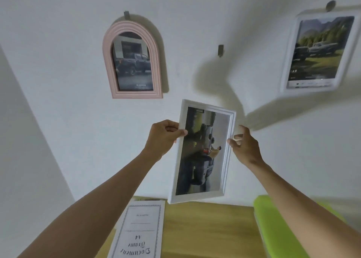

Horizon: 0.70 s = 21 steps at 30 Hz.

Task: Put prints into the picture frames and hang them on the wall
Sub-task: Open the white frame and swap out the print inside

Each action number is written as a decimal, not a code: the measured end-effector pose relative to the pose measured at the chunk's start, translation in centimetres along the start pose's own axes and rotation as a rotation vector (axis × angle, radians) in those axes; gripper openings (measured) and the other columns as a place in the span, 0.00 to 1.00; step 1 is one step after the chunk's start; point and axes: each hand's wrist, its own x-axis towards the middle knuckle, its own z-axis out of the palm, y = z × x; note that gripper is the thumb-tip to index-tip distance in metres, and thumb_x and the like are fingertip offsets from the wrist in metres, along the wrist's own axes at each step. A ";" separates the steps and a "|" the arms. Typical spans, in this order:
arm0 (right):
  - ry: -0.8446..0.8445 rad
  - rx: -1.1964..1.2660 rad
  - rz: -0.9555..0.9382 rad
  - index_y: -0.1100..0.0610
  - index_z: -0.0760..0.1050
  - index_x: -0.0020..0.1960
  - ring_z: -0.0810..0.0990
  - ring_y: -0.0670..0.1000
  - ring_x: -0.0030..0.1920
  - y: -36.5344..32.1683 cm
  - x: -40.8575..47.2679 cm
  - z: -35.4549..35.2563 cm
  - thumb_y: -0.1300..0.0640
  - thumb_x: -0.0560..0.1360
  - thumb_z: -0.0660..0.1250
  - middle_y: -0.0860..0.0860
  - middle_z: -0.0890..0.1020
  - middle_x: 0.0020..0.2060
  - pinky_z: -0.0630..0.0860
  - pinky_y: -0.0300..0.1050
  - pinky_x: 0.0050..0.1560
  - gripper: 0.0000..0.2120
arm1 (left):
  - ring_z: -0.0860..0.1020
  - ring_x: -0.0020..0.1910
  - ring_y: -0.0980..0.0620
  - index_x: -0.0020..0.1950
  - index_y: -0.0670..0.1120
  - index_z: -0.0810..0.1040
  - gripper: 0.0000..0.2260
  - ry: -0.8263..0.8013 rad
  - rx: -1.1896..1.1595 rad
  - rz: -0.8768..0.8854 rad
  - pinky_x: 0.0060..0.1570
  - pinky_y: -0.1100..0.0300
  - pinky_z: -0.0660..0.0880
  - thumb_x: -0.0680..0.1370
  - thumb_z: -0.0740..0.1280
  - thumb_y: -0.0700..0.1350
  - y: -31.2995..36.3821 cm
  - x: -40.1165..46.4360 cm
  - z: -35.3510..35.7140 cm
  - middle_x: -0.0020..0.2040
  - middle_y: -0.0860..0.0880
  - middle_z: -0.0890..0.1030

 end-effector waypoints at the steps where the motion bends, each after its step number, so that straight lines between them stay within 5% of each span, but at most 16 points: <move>1: -0.007 -0.014 0.021 0.55 0.61 0.75 0.80 0.56 0.58 0.0 -1.1 1.1 0.53 0.78 0.69 0.55 0.78 0.61 0.75 0.46 0.56 0.29 | 0.83 0.38 0.49 0.45 0.45 0.81 0.12 0.005 0.037 -0.012 0.43 0.60 0.81 0.69 0.78 0.49 -1.0 -0.9 -0.1 0.39 0.49 0.84; 6: -0.082 0.092 0.010 0.53 0.71 0.67 0.82 0.48 0.51 -2.9 -6.7 5.2 0.50 0.79 0.66 0.49 0.81 0.54 0.73 0.30 0.44 0.18 | 0.80 0.37 0.55 0.43 0.49 0.80 0.08 0.004 0.172 -0.015 0.41 0.66 0.78 0.71 0.76 0.50 -5.0 -5.6 -0.3 0.37 0.54 0.81; 10: -0.225 0.229 0.127 0.50 0.77 0.59 0.85 0.46 0.45 -6.6 -9.5 7.2 0.34 0.74 0.63 0.45 0.85 0.47 0.82 0.50 0.52 0.24 | 0.79 0.35 0.59 0.41 0.50 0.81 0.04 -0.015 0.100 -0.029 0.41 0.60 0.79 0.70 0.75 0.46 -6.3 -9.1 1.0 0.35 0.56 0.82; 12: -0.214 0.237 0.203 0.51 0.79 0.54 0.86 0.49 0.43 -8.0 -10.4 7.8 0.32 0.71 0.65 0.48 0.85 0.43 0.82 0.52 0.50 0.25 | 0.79 0.35 0.58 0.40 0.49 0.80 0.04 -0.005 0.045 -0.015 0.42 0.53 0.79 0.70 0.74 0.46 -6.7 -10.8 1.9 0.35 0.56 0.82; 17: -0.060 0.115 0.250 0.59 0.80 0.46 0.82 0.53 0.40 -8.2 -11.8 7.5 0.55 0.75 0.65 0.53 0.84 0.41 0.78 0.44 0.37 0.08 | 0.77 0.40 0.57 0.43 0.53 0.83 0.05 -0.081 -0.008 0.077 0.44 0.56 0.76 0.71 0.76 0.51 -8.0 -13.9 4.3 0.41 0.56 0.79; 21: -0.152 0.169 0.285 0.53 0.82 0.48 0.84 0.53 0.43 -6.2 -12.2 6.3 0.61 0.76 0.62 0.50 0.85 0.42 0.83 0.55 0.48 0.10 | 0.79 0.50 0.62 0.55 0.48 0.84 0.15 -0.246 -0.002 0.114 0.50 0.65 0.75 0.72 0.75 0.53 -10.0 -14.5 4.2 0.50 0.58 0.81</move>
